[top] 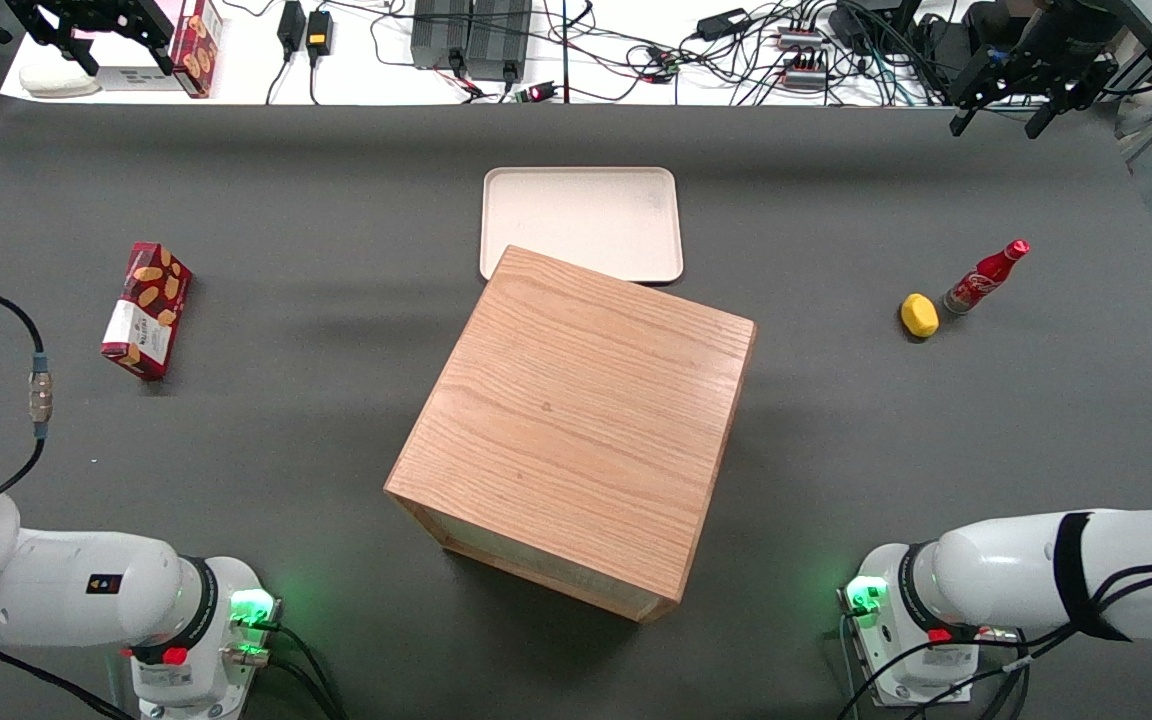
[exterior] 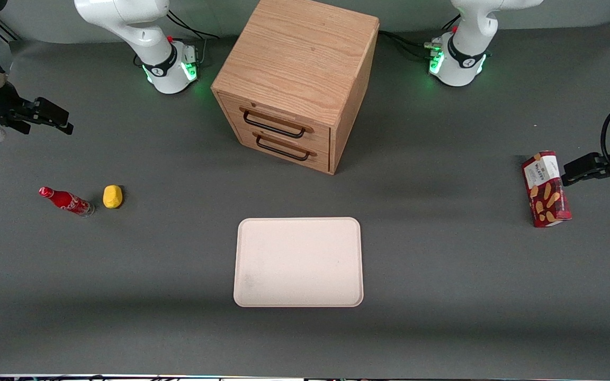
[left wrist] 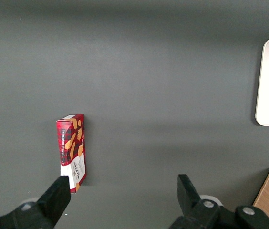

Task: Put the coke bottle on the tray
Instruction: 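Move the right gripper down toward the red Coca-Cola bottle, then close the right gripper around the bottle's cap end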

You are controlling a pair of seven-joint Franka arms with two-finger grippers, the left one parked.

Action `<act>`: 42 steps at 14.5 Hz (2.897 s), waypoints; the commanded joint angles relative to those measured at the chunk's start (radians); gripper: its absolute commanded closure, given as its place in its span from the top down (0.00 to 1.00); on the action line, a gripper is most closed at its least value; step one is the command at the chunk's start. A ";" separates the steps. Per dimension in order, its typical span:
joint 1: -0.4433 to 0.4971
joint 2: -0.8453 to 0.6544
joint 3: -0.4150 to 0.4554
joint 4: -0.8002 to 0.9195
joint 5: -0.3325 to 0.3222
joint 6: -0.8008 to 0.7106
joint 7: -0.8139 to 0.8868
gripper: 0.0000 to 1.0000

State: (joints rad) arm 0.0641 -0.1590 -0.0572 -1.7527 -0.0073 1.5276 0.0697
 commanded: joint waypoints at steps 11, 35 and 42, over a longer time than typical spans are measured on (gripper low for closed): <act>-0.001 0.174 -0.252 0.010 -0.051 0.204 -0.479 1.00; -0.003 0.349 -0.431 -0.432 0.135 0.876 -0.901 1.00; -0.001 0.348 -0.454 -0.445 0.135 0.876 -0.949 0.91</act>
State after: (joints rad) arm 0.0563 0.1931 -0.5018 -2.1875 0.1033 2.3935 -0.8409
